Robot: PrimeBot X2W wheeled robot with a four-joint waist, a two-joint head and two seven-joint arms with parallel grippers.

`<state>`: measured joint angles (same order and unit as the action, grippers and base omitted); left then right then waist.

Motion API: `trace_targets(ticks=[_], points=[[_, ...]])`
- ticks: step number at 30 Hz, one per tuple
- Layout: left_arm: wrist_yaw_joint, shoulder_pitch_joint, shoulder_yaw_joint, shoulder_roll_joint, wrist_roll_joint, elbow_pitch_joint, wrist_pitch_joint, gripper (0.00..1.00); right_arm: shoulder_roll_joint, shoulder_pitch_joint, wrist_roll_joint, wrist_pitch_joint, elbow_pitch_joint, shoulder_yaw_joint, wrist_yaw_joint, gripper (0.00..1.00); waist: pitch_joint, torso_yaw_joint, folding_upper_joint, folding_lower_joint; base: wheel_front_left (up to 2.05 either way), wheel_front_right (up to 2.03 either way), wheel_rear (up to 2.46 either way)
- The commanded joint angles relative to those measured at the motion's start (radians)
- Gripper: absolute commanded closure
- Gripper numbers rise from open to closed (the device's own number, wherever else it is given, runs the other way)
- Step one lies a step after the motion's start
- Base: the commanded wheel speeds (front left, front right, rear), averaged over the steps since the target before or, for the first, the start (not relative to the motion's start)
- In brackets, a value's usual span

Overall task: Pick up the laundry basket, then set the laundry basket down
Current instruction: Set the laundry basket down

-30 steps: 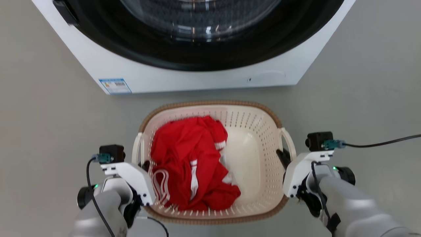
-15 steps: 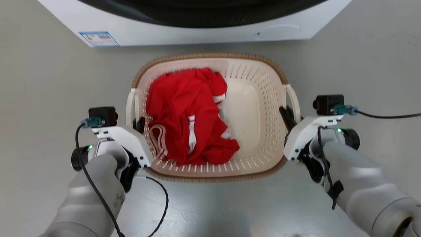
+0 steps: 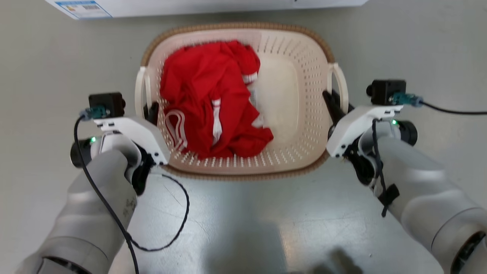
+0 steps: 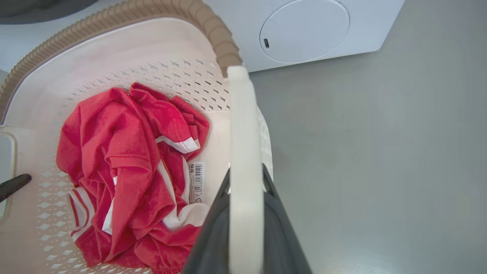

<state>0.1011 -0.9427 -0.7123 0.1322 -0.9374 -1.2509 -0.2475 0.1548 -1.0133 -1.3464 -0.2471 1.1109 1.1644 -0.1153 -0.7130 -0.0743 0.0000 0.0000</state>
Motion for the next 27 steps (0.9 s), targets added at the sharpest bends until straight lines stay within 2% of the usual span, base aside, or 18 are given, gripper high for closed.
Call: trace_targets(ticks=[1, 13, 20, 27], points=[[-0.013, -0.033, 0.028, 0.032, 0.012, 0.024, -0.014, 1.00, -0.011, 0.010, 0.010, -0.014, -0.022, -0.005, -0.015, 1.00, -0.030, -0.003, 0.0000, 0.0000, 0.00, 0.00, 0.00], [-0.047, -0.096, 0.092, 0.044, 0.096, 0.073, -0.014, 1.00, -0.011, -0.051, 0.096, -0.015, -0.065, -0.104, -0.015, 1.00, -0.163, 0.003, 0.0000, 0.0000, 0.00, 0.00, 0.00], [-0.058, -0.105, 0.126, 0.040, 0.138, 0.081, -0.014, 1.00, -0.018, -0.043, 0.140, -0.015, -0.084, -0.157, -0.015, 1.00, -0.189, 0.008, 0.0000, 0.0000, 0.00, 0.00, 0.00], [-0.049, -0.109, 0.154, 0.027, 0.163, 0.066, -0.014, 1.00, -0.029, -0.033, 0.162, -0.015, -0.083, -0.187, -0.015, 1.00, -0.203, 0.010, 0.0000, 0.0000, 0.00, 0.00, 0.00]])
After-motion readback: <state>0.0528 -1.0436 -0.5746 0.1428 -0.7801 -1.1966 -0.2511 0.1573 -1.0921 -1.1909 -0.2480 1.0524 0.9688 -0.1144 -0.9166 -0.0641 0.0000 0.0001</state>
